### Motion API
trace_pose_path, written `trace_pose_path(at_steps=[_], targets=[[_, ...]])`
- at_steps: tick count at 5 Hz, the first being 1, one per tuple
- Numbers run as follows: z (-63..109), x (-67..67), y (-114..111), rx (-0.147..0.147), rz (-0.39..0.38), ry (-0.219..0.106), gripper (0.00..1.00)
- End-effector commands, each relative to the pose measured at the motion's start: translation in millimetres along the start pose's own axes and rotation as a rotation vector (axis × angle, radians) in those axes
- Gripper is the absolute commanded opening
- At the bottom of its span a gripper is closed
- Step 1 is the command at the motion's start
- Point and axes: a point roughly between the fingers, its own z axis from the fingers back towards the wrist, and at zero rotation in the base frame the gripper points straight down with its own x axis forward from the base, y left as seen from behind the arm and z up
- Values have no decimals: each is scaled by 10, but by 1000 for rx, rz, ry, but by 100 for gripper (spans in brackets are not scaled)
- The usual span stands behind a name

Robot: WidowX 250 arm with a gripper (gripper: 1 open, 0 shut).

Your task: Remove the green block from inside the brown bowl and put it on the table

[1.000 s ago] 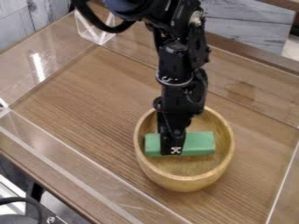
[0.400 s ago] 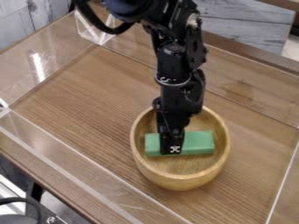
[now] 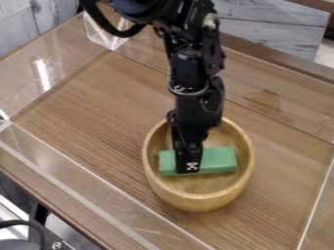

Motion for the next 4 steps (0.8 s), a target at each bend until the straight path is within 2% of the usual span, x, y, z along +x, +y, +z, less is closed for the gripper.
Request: trace_pose_path(at_steps=[1, 4], targets=[[129, -5, 41, 28, 13, -38, 0], [170, -105, -20, -15, 44, -44, 0]])
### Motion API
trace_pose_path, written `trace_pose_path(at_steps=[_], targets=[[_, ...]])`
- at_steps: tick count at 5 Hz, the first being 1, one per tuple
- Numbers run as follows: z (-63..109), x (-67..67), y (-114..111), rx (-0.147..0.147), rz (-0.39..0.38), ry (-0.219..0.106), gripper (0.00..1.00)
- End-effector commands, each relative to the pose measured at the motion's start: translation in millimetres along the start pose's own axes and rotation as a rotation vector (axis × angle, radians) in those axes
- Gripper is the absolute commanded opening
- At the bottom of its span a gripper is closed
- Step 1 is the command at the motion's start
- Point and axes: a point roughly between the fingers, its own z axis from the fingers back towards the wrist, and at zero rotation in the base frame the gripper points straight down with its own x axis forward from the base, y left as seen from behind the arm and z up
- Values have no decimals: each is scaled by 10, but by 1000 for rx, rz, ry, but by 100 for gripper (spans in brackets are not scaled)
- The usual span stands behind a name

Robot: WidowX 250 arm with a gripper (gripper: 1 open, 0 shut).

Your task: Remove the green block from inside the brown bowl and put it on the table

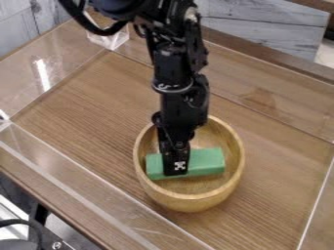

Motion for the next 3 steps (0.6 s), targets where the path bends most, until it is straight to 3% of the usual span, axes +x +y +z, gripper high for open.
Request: trace_pose_path(at_steps=[1, 3], targets=[[127, 9, 33, 31, 5, -41, 0], [190, -62, 12, 17, 23, -54, 0]])
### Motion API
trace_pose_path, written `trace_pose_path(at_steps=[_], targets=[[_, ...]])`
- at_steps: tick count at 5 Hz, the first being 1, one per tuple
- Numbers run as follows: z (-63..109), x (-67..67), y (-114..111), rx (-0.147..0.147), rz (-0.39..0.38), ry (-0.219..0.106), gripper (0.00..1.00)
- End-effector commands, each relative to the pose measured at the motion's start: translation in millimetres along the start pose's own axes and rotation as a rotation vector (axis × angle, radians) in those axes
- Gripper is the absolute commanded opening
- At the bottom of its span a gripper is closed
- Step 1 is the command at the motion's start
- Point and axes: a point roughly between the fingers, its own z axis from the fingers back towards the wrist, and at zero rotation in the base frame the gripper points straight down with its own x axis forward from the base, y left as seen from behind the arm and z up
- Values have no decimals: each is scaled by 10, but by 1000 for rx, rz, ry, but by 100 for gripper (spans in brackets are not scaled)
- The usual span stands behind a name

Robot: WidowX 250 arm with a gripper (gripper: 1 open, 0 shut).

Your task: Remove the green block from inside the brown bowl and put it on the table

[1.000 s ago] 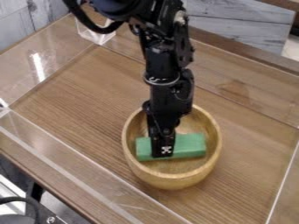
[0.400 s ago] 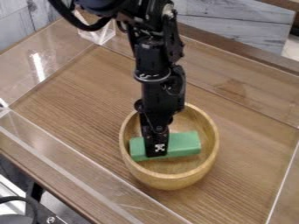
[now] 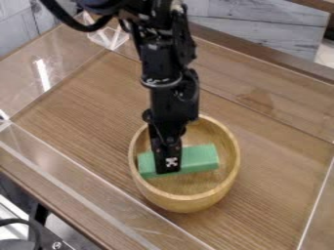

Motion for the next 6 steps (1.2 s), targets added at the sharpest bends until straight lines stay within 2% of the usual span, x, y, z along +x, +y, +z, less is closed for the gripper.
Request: trace_pose_path(at_steps=[1, 4, 6], targets=[[159, 1, 39, 35, 7, -39, 0], [286, -69, 47, 32, 29, -62, 0], [285, -86, 75, 41, 23, -72, 0]])
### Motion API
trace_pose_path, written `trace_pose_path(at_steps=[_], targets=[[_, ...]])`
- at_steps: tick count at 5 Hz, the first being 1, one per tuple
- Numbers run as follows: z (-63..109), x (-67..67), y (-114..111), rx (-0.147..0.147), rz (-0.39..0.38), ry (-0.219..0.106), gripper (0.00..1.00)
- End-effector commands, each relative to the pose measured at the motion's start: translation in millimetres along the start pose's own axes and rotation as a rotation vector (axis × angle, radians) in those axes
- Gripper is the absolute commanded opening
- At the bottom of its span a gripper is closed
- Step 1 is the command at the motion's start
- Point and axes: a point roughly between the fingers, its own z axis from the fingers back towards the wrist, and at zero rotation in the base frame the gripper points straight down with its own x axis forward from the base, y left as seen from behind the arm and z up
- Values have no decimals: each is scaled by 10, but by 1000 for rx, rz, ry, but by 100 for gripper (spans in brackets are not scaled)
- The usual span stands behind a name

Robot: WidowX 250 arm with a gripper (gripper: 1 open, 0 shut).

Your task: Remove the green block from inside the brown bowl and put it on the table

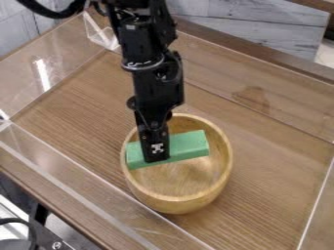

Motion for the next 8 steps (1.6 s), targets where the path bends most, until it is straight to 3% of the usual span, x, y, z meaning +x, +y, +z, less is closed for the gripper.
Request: trace_pose_path(at_steps=[1, 5, 8], targets=[[105, 28, 69, 44, 1, -37, 0], [49, 1, 98, 48, -11, -46, 0], [230, 36, 108, 29, 5, -37, 0]])
